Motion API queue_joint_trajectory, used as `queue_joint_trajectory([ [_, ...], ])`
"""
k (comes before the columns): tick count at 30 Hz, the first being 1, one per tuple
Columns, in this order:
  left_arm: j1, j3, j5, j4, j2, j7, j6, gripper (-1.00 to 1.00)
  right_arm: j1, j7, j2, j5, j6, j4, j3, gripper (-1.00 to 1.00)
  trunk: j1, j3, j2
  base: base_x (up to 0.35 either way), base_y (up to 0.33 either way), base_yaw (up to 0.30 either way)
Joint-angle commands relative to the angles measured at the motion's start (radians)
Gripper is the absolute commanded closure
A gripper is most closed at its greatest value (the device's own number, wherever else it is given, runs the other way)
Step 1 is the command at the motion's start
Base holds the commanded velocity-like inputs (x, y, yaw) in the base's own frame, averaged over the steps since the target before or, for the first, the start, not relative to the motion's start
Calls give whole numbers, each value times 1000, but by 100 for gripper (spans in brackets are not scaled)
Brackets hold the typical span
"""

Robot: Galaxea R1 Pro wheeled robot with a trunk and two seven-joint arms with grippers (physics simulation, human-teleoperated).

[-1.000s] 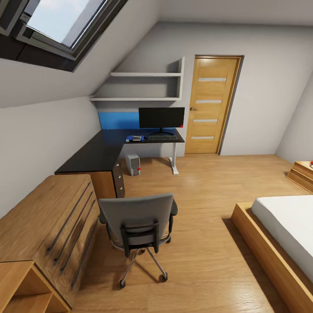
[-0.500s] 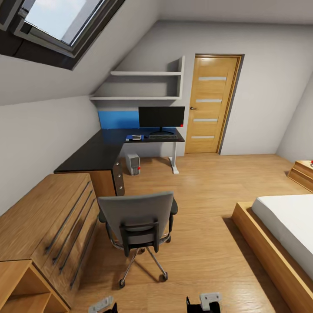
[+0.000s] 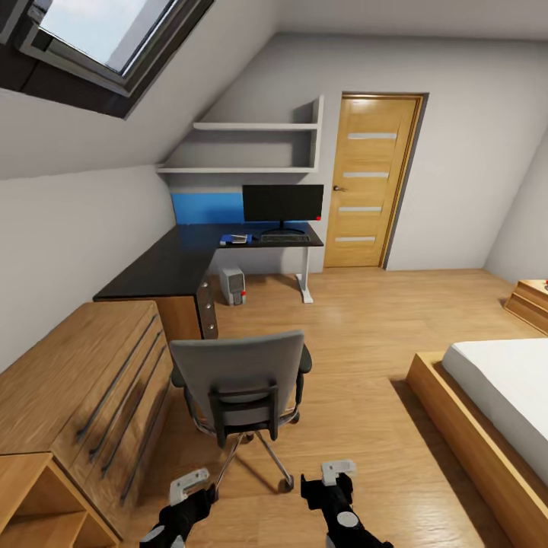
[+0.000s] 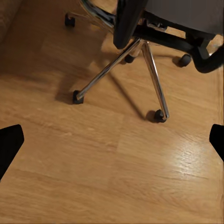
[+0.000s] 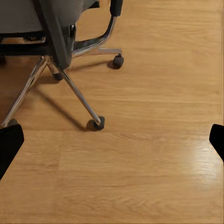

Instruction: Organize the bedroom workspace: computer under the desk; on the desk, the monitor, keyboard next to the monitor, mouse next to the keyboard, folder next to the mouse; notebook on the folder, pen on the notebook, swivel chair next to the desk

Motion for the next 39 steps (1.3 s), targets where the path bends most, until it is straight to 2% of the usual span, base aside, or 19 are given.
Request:
queue_joint_trajectory([
  [1, -17, -1, 6, -6, 0, 5, 5, -100, -24, -8, 0, 2, 0, 0, 5, -100, 4, -5, -8, 0, 0, 0],
  [3, -26, -1, 6, -17, 0, 5, 7, -100, -39, -7, 0, 1, 0, -7, 5, -100, 12, -11, -22, 0, 0, 0],
  [4, -34, -1, 5, -66, 0, 12, 6, -100, -53, -6, 0, 0, -11, -25, 5, -100, 16, -14, -29, 0, 0, 0],
  [9, -35, -2, 5, -197, 0, 77, 17, -100, -55, -6, 0, 0, -63, -37, 6, -100, 35, -30, -64, 0, 0, 0],
  [14, -36, -12, 6, -251, -2, 110, 58, -100, -56, -5, 0, -1, -104, -45, 7, -100, 54, -45, -99, 0, 0, 0],
  [20, -36, -15, 6, -266, -3, 121, 71, -100, -56, -9, 0, -3, -108, -72, 8, -100, 77, -64, -141, 0, 0, 0],
  [26, -36, -15, 7, -264, -1, 123, 76, -100, -56, -13, 0, -2, -43, -139, 8, -100, 100, -83, -183, 0, 0, 0],
  [28, -36, -15, 6, -236, 0, 124, 73, -100, -56, -12, 0, 0, -32, -133, 10, -100, 108, -89, -197, 0, 0, 0],
  [30, -36, -16, 6, -209, 0, 123, 61, -100, -56, -11, 0, 6, -33, -87, 15, -100, 115, -95, -211, 0, 0, 0],
  [32, -36, -16, 6, -194, 0, 122, 37, -100, -56, -9, 0, 20, -63, -42, 31, -100, 123, -102, -225, 0, 0, 0],
  [36, -36, -16, 6, -175, 0, 121, -3, -100, -56, -9, 0, 38, -181, -1, 73, -100, 138, -114, -253, 0, 0, 0],
  [39, -36, -15, 6, -169, 1, 121, -11, -100, -56, -10, 0, 41, -210, 6, 82, -100, 150, -124, -274, 0, 0, 0],
])
